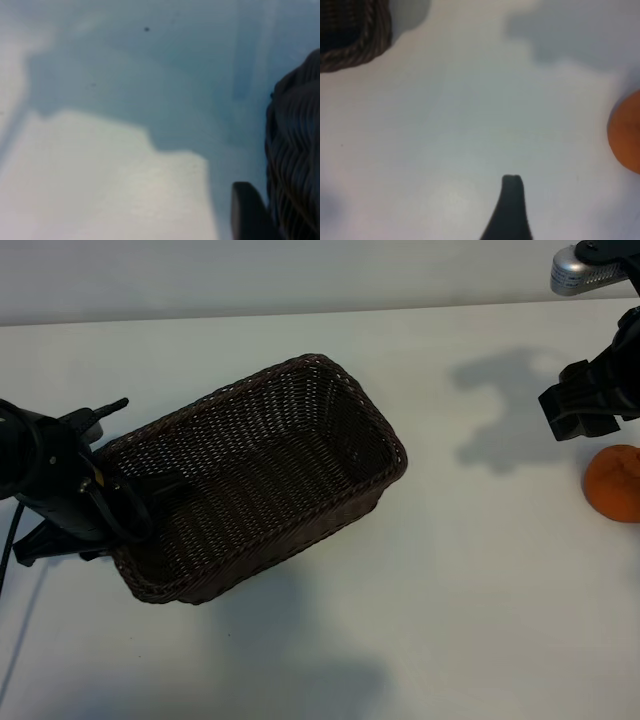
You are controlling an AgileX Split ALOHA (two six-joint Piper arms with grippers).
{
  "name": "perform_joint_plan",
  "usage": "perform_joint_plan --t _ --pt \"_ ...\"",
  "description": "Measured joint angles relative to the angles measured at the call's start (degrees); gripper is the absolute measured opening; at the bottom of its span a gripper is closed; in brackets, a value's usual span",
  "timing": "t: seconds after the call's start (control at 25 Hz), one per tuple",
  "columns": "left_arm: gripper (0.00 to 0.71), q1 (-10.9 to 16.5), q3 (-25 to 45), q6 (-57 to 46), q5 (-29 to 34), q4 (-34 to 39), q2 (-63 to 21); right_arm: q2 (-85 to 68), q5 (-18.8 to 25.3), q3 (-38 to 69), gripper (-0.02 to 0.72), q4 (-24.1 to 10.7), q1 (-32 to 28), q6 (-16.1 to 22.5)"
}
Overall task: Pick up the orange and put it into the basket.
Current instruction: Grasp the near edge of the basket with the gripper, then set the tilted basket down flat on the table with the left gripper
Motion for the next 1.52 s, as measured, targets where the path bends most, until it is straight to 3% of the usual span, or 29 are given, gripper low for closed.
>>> perform_joint_plan --t 0.44,0.72,1.04,1.52 --pt "0.215 0.0 0.0 3.44 -1.53 -2.29 0.0 0.0 0.41 0.0 0.595 0.0 0.0 -0.05" --pt "0.153 0.57 0.0 13.02 -2.43 -10.82 -1.72 0.0 0.41 0.0 0.595 0.0 0.0 -0.09" --pt "0.152 1.69 0.17 22.73 -1.89 -15.9 -4.77 0.0 0.41 0.0 0.595 0.0 0.0 -0.09" --pt "0.152 1.69 0.37 26.53 -1.79 -17.5 -10.08 0.0 0.46 0.0 0.576 0.0 0.0 -0.09"
